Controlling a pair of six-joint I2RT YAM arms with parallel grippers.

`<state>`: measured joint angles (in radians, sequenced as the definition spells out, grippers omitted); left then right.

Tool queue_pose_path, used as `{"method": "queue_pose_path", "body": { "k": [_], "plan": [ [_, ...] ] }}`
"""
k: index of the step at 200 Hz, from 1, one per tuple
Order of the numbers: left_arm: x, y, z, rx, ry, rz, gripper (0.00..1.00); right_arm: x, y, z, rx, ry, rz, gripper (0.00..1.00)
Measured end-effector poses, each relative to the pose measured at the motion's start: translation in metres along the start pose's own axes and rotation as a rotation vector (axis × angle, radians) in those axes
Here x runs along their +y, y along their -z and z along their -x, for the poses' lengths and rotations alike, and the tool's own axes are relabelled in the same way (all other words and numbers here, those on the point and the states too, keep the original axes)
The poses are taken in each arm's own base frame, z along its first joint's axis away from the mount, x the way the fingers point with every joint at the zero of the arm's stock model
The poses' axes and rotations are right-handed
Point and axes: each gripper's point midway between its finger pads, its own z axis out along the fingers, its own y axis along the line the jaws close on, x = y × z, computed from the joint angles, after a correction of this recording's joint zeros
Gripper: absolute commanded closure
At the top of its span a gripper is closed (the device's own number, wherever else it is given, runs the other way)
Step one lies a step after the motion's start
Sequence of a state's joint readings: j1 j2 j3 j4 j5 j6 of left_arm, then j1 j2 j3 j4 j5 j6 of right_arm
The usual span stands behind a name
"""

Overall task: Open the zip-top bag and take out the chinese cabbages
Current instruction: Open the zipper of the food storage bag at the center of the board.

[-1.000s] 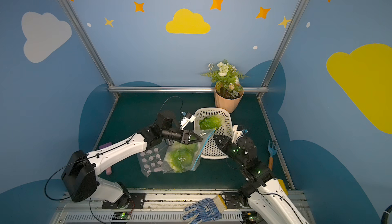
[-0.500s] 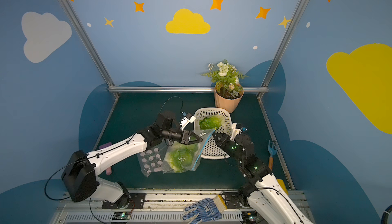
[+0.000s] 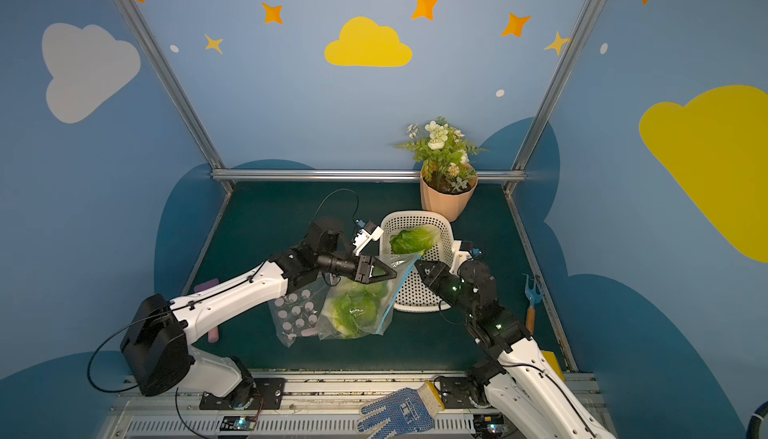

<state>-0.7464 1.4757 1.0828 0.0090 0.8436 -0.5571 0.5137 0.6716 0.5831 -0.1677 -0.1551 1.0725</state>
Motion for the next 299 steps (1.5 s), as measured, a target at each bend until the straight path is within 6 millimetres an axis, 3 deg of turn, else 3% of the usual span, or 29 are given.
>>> {"method": "queue_pose_path", "body": {
  "k": [70, 145, 168, 181, 200, 225, 243, 299],
  "plan": [
    [0.0, 0.0, 0.0, 0.001, 0.0, 0.0, 0.58, -0.004, -0.006, -0.007, 0.043, -0.017, -0.012, 0.79],
    [-0.001, 0.0, -0.002, 0.01, -0.001, -0.005, 0.58, -0.011, -0.017, -0.014, 0.098, -0.033, -0.037, 0.69],
    [-0.001, -0.001, -0.004, 0.017, 0.0, -0.005, 0.58, -0.011, -0.022, -0.014, 0.111, -0.036, -0.041, 0.7],
    [-0.001, -0.001, -0.005, 0.02, -0.002, -0.004, 0.58, -0.008, -0.024, -0.013, 0.116, -0.029, -0.036, 0.77],
    [0.001, -0.001, -0.006, 0.024, -0.006, 0.002, 0.58, -0.001, -0.026, -0.011, 0.122, -0.01, -0.022, 1.0],
    [0.007, 0.001, -0.006, 0.028, 0.004, 0.053, 0.54, 0.022, -0.026, -0.002, 0.125, 0.036, 0.011, 1.0],
    [0.005, 0.009, 0.006, 0.005, -0.013, 0.099, 0.53, 0.043, -0.027, 0.005, 0.133, 0.089, 0.044, 1.0],
    [-0.016, 0.059, 0.044, -0.16, -0.111, 0.206, 0.49, 0.079, -0.053, 0.01, 0.232, 0.214, 0.108, 1.0]
  ]
}}
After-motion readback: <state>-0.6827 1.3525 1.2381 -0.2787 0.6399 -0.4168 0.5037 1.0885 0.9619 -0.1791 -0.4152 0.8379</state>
